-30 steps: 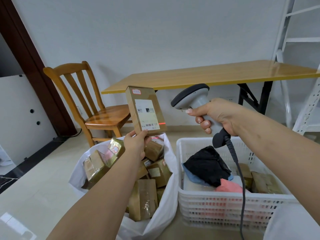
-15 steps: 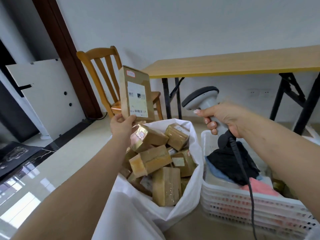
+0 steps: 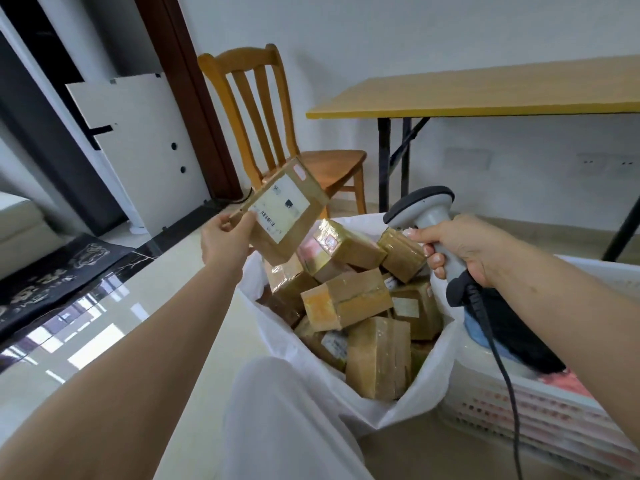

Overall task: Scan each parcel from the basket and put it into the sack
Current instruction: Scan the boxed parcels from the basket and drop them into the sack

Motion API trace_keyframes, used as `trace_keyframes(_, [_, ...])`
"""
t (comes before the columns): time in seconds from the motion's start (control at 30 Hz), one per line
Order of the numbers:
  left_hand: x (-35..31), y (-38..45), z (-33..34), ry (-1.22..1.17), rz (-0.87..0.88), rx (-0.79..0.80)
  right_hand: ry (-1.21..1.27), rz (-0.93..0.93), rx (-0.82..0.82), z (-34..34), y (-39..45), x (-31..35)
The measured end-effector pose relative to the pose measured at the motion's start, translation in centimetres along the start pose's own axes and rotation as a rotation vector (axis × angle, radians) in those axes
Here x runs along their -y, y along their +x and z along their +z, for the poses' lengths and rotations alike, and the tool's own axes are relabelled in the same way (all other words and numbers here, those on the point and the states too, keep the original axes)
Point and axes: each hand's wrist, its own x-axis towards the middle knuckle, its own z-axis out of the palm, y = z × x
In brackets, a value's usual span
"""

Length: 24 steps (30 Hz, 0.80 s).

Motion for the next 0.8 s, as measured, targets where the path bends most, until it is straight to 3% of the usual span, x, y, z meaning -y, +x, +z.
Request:
trace_keyframes(0.1, [0.9,0.1,0.3,0.004,-0.048,0.012,-0.019,0.012,0.0,1.1,1.3,-0.7])
trace_keyframes(0.3, [0.7,-0.7,3.1,-0.015,-0.038,0.16,0.053,0.004,-0.196,0.8,3.4,-1.6])
trace_keyframes(0.57, [-1.0,-1.9,10.1,0.354,0.211,0.356,0.134,0.066,-0.432,-3.3,6.6,-4.9])
trace_keyframes(0.8, [1.6,-2.4,14.1,0.596,0.207,0.458,0.0,0.141,-0.554,-5.8,8.9,-9.9])
